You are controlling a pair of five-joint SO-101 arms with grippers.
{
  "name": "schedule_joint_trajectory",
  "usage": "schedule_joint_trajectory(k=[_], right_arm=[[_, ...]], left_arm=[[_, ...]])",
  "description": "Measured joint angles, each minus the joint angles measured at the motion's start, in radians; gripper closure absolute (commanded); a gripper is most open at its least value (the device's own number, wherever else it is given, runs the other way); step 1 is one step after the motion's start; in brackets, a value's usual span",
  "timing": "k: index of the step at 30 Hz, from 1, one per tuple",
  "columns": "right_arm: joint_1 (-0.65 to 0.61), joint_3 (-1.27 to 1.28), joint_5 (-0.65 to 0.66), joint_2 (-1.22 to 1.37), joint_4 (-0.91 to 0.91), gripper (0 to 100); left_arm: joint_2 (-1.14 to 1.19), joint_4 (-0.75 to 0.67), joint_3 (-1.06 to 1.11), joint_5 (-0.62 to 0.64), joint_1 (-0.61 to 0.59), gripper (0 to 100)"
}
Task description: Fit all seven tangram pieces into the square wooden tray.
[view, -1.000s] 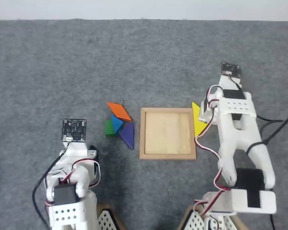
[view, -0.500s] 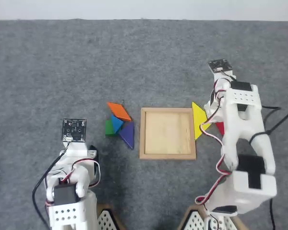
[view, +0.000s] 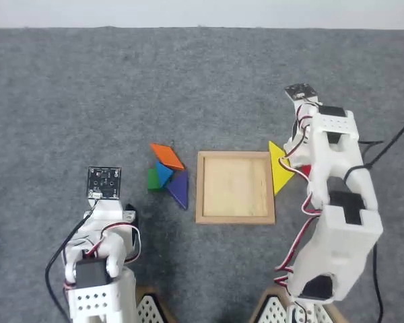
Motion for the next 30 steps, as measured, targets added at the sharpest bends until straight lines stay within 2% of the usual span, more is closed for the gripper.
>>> schedule_joint_trajectory(k=[2,7,14,22,27,30], right_arm=[[0.0,-0.012,0.003,0.014,0.0,66.2],[0.0,-0.025,0.003,0.026,0.0,75.6],[0.012,-0.034,-0.028,0.037,0.012,68.6],[0.094,-0.028,-0.126,0.064,0.014,68.4],[0.106,-0.028,-0.144,0.064,0.018,68.6],[0.107,-0.028,-0.15,0.064,0.023,73.1]], left_arm=[[0.0,0.0,0.0,0.0,0.0,90],[0.0,0.0,0.0,0.0,0.0,90],[0.0,0.0,0.0,0.0,0.0,90],[0.0,0.0,0.0,0.0,0.0,90],[0.0,0.0,0.0,0.0,0.0,90],[0.0,0.0,0.0,0.0,0.0,90]])
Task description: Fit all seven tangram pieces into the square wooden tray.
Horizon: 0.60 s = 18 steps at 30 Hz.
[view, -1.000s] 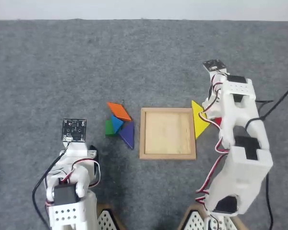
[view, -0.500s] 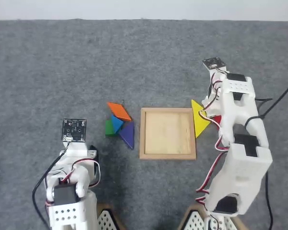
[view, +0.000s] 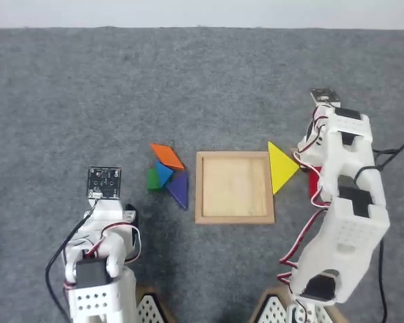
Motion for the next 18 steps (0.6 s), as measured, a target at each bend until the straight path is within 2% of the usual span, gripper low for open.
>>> schedule_joint_trajectory(k=[2,14,18], right_arm=[[0.0,-0.003,-0.011,0.0,0.006,76.3],[0.025,-0.015,-0.057,0.0,0.015,74.5],[0.072,-0.017,-0.109,0.0,0.037,65.8]], left_arm=[[0.0,0.0,0.0,0.0,0.0,90],[0.0,0.0,0.0,0.0,0.0,90],[0.0,0.0,0.0,0.0,0.0,90]])
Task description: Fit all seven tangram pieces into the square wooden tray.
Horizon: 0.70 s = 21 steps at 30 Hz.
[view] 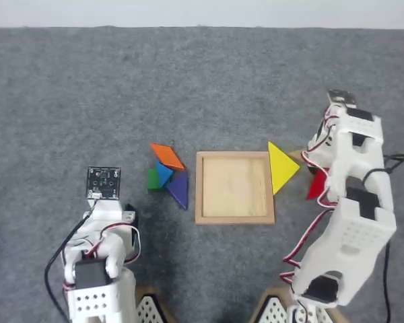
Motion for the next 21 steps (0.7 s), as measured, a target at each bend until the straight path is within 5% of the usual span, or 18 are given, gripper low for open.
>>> schedule_joint_trajectory(k=[13,21], right_arm=[[0.098,0.026,-0.167,-0.11,0.095,62.3],[0.041,0.347,-0.264,-0.351,-0.031,66.7]], left_arm=[[0.0,0.0,0.0,0.0,0.0,90],[0.0,0.0,0.0,0.0,0.0,90]])
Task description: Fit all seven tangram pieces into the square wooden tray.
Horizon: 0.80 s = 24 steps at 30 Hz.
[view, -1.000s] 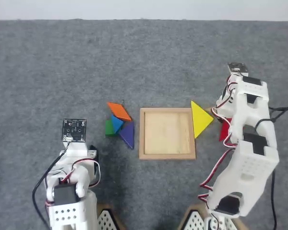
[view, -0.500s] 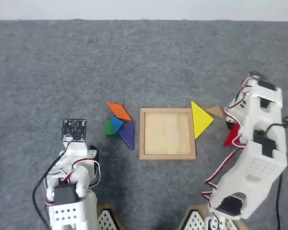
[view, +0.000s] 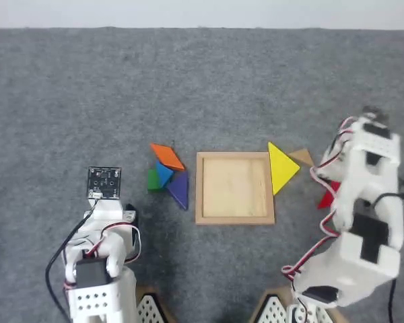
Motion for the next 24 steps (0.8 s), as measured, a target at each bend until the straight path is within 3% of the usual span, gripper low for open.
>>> schedule_joint_trajectory(k=[4,11,24], right_arm=[[-0.023,0.046,-0.066,-0.017,-0.071,72.3],[-0.009,0.044,-0.114,-0.005,-0.137,60.3],[0.025,-0.026,-0.117,0.138,-0.133,63.4]], left_arm=[[0.0,0.0,0.0,0.0,0.0,90],[0.0,0.0,0.0,0.0,0.0,90],[0.0,0.0,0.0,0.0,0.0,90]])
